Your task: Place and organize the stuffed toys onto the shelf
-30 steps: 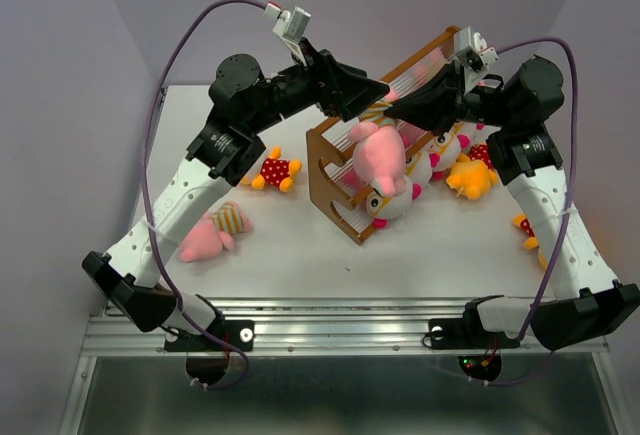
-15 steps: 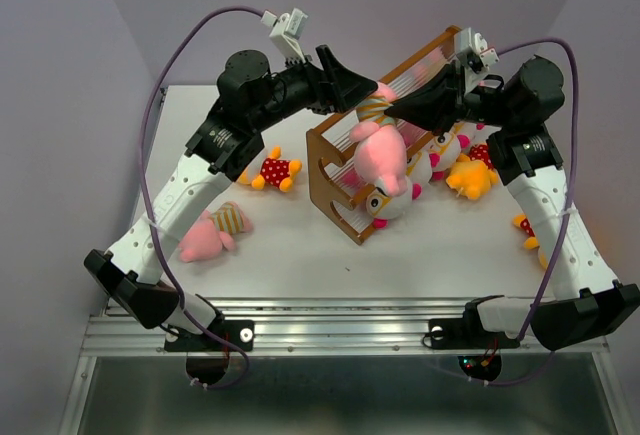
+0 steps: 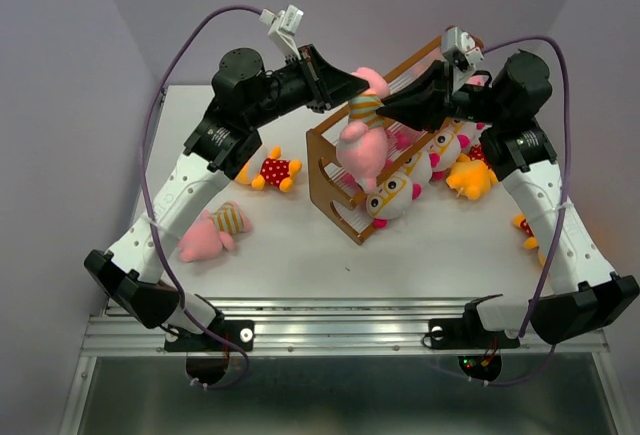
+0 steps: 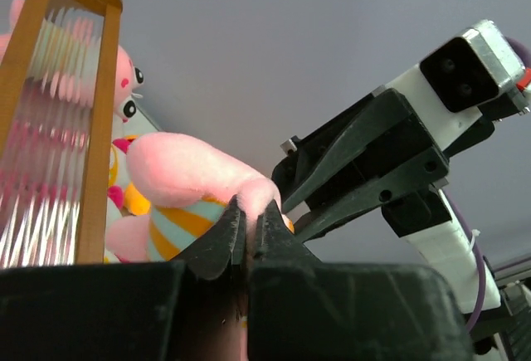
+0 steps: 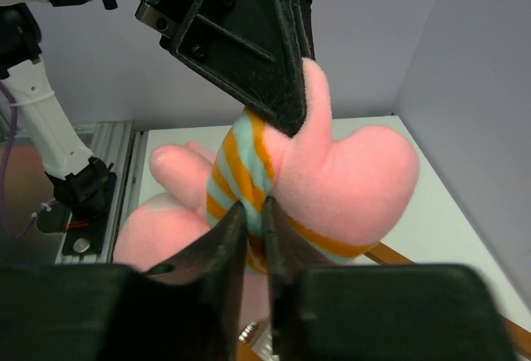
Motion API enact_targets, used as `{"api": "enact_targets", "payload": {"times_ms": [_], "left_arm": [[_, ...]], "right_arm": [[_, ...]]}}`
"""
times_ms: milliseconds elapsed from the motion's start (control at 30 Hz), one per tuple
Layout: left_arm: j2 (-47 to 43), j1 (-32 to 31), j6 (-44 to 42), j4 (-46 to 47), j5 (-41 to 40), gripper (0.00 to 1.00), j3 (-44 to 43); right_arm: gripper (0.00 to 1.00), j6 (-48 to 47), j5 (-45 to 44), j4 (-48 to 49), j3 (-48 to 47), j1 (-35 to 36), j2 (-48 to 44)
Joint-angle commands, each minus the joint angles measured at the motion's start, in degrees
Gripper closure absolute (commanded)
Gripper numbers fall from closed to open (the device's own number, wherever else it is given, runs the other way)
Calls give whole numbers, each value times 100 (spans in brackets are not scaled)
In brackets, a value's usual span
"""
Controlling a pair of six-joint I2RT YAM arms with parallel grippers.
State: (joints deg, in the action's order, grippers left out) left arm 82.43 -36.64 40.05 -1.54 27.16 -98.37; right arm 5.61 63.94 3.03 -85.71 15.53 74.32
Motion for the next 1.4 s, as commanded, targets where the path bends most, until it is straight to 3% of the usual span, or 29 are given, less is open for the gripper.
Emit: {"api": "enact_targets", "payload": {"times_ms": [0,100,333,400,533,667,833,1133,1233,1300,1367], "left_arm": [[-218,262,729,795,115,100,168],[-561,684,1170,1042,-376,100,528],[-1010,1036,2198,190,-2485,100,520],[-1010,1028,2629,58,-2934,100,547],[-878,1036,3376,-259,-3339,100,503],[-711,1010,3895,-417,-3603,100,345],[-650,975,4028,-408,-3726,100,230],[-922,975,4195,-224,-3753,100,608],[-1036,975,4256,-136,-3726,100,757],[-1106,975,4265,-101,-3718,100,845],[-1194,975,4292,-31,-3718,100,924]], "right_arm": [[70,-533,-688,-731,-708,64,161],[50,-1016,-1427,-1505,-1174,64,328],[23,-1975,-1841,-3045,-2037,134,469],[20,-2342,-2113,-3509,-2142,274,495],[11,-2871,-2885,-4036,-2257,801,513],[1,-3783,-3905,-4197,-1829,1985,382],[0,-3795,-5434,-3494,-1553,2613,425],[0,-3427,-6858,-2923,-1615,2965,1091],[3,-3277,-6957,-2799,-1835,2965,1286],[8,-3180,-6922,-2694,-1940,2965,1374],[29,-3066,-6747,-2597,-2010,2965,1392]]}}
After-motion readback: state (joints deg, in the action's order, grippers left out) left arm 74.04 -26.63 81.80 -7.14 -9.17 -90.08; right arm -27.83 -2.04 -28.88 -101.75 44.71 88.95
